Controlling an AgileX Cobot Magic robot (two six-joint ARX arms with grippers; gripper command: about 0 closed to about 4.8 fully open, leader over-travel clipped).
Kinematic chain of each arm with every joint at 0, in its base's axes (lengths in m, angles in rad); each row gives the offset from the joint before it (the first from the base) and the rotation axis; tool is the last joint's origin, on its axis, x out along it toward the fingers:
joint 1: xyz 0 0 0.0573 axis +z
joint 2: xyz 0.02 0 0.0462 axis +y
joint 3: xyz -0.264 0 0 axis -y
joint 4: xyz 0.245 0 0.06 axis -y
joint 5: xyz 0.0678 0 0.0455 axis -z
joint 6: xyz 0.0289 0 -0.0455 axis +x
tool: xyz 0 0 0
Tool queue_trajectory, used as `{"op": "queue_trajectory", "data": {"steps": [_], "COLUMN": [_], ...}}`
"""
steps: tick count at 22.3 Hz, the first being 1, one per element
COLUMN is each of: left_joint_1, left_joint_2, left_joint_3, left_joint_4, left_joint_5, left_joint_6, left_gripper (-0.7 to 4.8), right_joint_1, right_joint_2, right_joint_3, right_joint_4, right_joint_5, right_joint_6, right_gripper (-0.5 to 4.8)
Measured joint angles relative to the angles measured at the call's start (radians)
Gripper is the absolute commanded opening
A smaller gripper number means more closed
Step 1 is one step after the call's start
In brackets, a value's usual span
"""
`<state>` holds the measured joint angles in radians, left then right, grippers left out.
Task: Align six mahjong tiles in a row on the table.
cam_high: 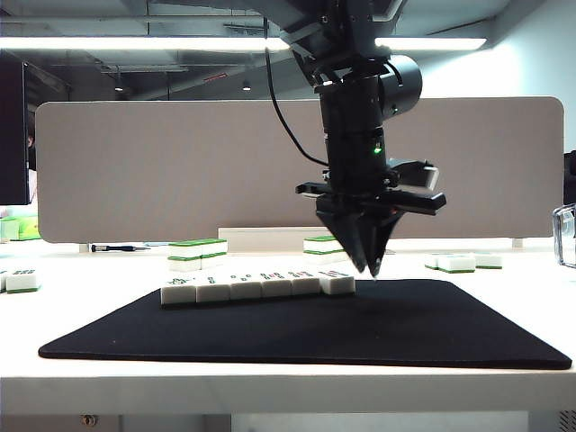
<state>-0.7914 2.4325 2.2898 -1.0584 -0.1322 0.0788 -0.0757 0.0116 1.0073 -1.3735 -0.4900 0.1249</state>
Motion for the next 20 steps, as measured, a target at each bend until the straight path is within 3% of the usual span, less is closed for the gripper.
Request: {"op": "queue_trajectory", "data": {"steps": [10, 15, 18, 20], "left_joint_1": [0.012, -0.038, -0.036, -0.022], "left_joint_2": [0.002, -0.071, -0.179, -0.245], "left_joint_3": [-0.002, -0.005, 0.003, -0.002], "left_joint_4": [-0.052, -0.096, -0.235, -0.373], "left_joint_5": [-0.001, 0.065, 0.064, 0.003], "left_joint_6": [-0.002, 0.004, 0.019, 0.019], "left_gripper": [0.78, 0.78, 0.78, 0.7], "right_joint_1": [0.0, 0.0, 0.0, 0.0], "right_joint_2": [0.0, 0.0, 0.0, 0.0], "right_joint_3": [0.0, 0.0, 0.0, 0.0], "right_joint_4": [0.0, 0.0, 0.0, 0.0], "right_joint_5": [0.0, 0.0, 0.0, 0.0], "right_joint_6": [0.0, 0.0, 0.0, 0.0], "right_gripper": [-0.01, -0.01, -0.01, -0.01]}}
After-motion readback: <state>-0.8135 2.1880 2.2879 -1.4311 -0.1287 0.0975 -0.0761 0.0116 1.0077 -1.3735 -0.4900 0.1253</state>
